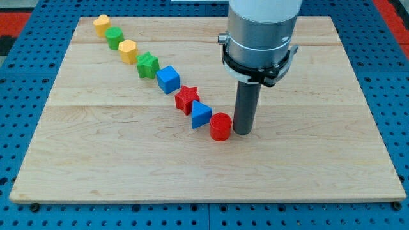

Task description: Nudge the red circle a bit right

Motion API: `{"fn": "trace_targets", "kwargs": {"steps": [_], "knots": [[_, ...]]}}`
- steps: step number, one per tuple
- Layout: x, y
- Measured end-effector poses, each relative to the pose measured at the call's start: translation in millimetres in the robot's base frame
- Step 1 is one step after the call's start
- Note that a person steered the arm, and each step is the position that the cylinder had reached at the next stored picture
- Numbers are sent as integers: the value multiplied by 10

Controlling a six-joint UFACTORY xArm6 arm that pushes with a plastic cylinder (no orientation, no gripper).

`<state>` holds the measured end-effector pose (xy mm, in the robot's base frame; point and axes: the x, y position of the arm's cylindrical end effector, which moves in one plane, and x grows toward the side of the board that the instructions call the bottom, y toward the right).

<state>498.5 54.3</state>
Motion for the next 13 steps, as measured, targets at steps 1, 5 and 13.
{"fn": "trace_targets", "kwargs": {"steps": [1,5,13], "knots": [[0,-142],[620,-120],[184,-964]]}}
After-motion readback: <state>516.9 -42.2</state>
